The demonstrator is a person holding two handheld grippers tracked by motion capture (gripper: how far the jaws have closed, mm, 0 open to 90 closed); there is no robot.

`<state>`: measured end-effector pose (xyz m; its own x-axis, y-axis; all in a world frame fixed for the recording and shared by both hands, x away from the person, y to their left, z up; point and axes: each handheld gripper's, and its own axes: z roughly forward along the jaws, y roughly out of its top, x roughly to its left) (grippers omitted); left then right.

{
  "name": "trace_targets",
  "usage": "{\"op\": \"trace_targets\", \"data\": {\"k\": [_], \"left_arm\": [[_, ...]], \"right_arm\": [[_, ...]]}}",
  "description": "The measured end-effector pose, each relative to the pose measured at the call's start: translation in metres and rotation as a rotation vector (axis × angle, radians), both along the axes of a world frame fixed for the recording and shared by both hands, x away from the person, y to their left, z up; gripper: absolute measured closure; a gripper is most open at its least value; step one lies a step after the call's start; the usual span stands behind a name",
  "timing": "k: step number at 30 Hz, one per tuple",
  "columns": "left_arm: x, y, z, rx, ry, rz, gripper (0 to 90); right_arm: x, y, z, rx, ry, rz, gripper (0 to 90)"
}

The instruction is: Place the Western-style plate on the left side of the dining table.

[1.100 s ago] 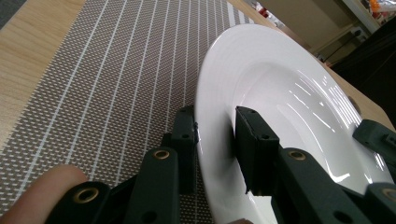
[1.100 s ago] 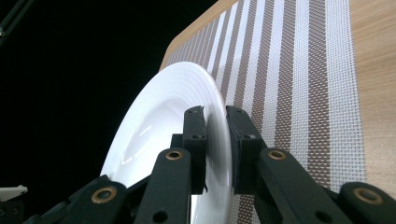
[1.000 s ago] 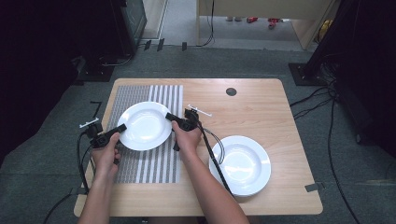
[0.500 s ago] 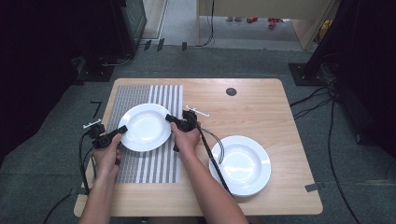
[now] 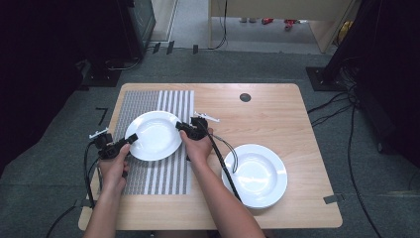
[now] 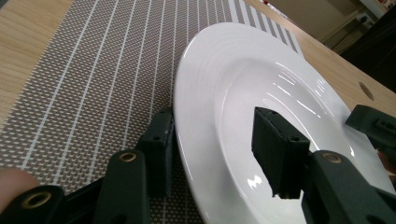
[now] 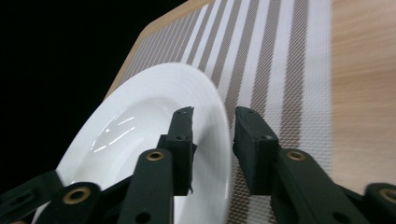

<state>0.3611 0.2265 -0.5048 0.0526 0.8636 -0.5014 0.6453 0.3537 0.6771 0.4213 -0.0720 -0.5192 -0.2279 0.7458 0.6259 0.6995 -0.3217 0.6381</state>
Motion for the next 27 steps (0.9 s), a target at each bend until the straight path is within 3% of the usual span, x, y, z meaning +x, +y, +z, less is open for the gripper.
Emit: {"op": "trace_targets", "data": {"k": [7, 13, 15, 18, 21, 22, 24, 27], "left_arm": [[-0.011, -0.006, 0.007, 0.034, 0.013, -0.006, 39.0], [-0.023, -0.009, 0.017, 0.078, 0.002, 0.006, 22.8], [-0.028, -0.012, 0.02, 0.093, -0.002, -0.003, 21.0], [-0.038, -0.016, 0.023, 0.117, -0.011, -0.015, 18.8], [-0.044, -0.017, 0.024, 0.128, -0.012, -0.023, 18.7], [-0.049, -0.016, 0.025, 0.135, -0.009, -0.03, 18.4], [-0.057, -0.012, 0.026, 0.139, -0.012, -0.023, 18.4], [-0.066, -0.007, 0.026, 0.148, -0.01, -0.019, 18.4]], "right_arm": [[-0.005, -0.014, 0.013, -0.057, -0.049, -0.013, 58.0], [-0.014, -0.03, 0.026, -0.032, -0.084, 0.019, 49.9], [-0.016, -0.033, 0.029, -0.047, -0.089, 0.035, 51.0], [-0.025, -0.042, 0.039, -0.081, -0.147, 0.077, 49.0], [-0.03, -0.046, 0.044, -0.103, -0.144, 0.096, 44.2], [-0.035, -0.052, 0.05, -0.132, -0.132, 0.139, 44.1], [-0.04, -0.057, 0.054, -0.157, -0.131, 0.165, 41.8], [-0.046, -0.065, 0.057, -0.142, -0.142, 0.184, 39.4]]}}
